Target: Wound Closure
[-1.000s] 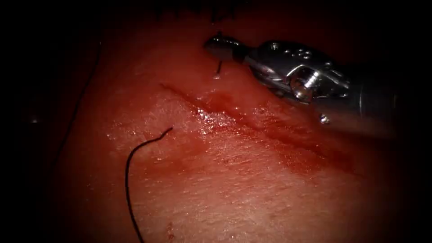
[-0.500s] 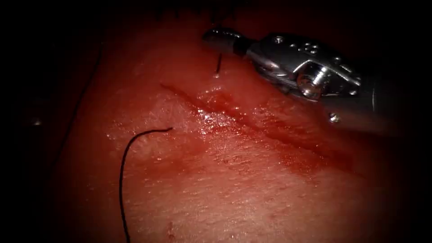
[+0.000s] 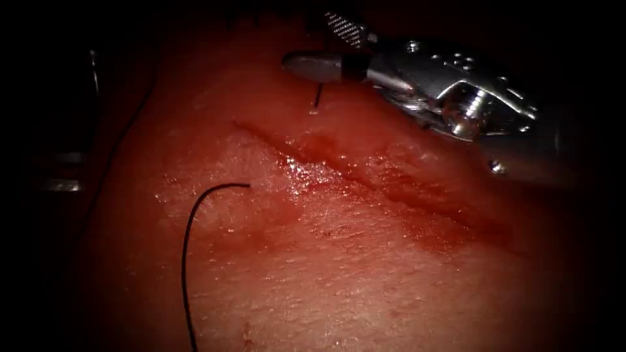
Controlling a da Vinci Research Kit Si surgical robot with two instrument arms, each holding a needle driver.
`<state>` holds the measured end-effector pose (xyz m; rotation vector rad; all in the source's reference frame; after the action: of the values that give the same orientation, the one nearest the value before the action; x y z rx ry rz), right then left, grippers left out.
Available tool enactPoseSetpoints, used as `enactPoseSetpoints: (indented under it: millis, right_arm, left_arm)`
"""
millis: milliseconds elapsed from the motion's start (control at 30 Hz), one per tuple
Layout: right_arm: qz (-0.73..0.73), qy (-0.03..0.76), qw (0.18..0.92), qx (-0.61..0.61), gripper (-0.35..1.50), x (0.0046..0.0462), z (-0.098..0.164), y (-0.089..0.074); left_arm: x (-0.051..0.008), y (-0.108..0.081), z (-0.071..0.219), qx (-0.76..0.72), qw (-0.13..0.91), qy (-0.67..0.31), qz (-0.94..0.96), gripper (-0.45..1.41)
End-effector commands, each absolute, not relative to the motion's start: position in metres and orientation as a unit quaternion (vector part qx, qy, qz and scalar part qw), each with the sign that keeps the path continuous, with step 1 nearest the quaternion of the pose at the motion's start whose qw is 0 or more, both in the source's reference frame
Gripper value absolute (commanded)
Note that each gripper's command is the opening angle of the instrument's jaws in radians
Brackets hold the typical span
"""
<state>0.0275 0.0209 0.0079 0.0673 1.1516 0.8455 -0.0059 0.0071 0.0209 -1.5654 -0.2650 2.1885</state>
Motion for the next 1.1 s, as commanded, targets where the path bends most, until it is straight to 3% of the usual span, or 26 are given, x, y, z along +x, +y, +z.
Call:
enactPoseSetpoints:
  millis: [33,167,200,267,367,433,567,700,833,900,933,1100]
  right_arm:
    - [0.381,0.531,0.757,0.027,1.31,0.0273,0.0080,0.0214]
    - [0.374,0.539,0.754,0.025,1.31,0.0258,0.0066,0.0218]
    - [0.371,0.543,0.753,0.024,1.31,0.0253,0.0059,0.0219]
    - [0.364,0.543,0.756,0.024,1.31,0.0248,0.0052,0.0219]
    - [0.362,0.544,0.756,0.029,1.33,0.0245,0.0042,0.0218]
    - [0.361,0.545,0.756,0.031,1.38,0.0244,0.0035,0.0215]
    - [0.361,0.547,0.755,0.032,1.33,0.0247,0.0026,0.0203]
    - [0.355,0.545,0.758,0.036,1.08,0.0251,0.0018,0.0191]
    - [0.329,0.551,0.764,0.067,0.62,0.0261,0.0012,0.0175]
    - [0.306,0.549,0.774,0.081,0.09,0.0268,0.0012,0.0164]
    - [0.299,0.548,0.777,0.084,-0.28,0.0271,0.0013,0.0159]
    - [0.280,0.543,0.787,0.090,-0.35,0.0293,0.0033,0.0141]
  left_arm:
    - [-0.0065,0.0069,0.0219,-0.563,0.218,-0.099,0.791,-0.45]
    - [-0.0064,0.0066,0.0231,-0.555,0.218,-0.106,0.795,-0.45]
    - [-0.0060,0.0067,0.0236,-0.553,0.221,-0.113,0.795,-0.37]
    - [-0.0057,0.0068,0.0237,-0.551,0.233,-0.125,0.791,0.37]
    - [-0.0052,0.0074,0.0234,-0.539,0.259,-0.131,0.791,1.11]
    - [-0.0050,0.0080,0.0231,-0.530,0.276,-0.126,0.792,1.23]
    - [-0.0047,0.0094,0.0218,-0.506,0.310,-0.096,0.799,1.23]
    - [-0.0045,0.0098,0.0202,-0.494,0.327,-0.091,0.800,1.30]
    - [-0.0045,0.0098,0.0190,-0.487,0.341,-0.091,0.799,1.30]
    - [-0.0046,0.0100,0.0186,-0.482,0.341,-0.083,0.803,1.26]
    - [-0.0047,0.0100,0.0184,-0.481,0.342,-0.080,0.804,1.25]
    - [-0.0052,0.0101,0.0171,-0.479,0.313,-0.054,0.818,1.11]
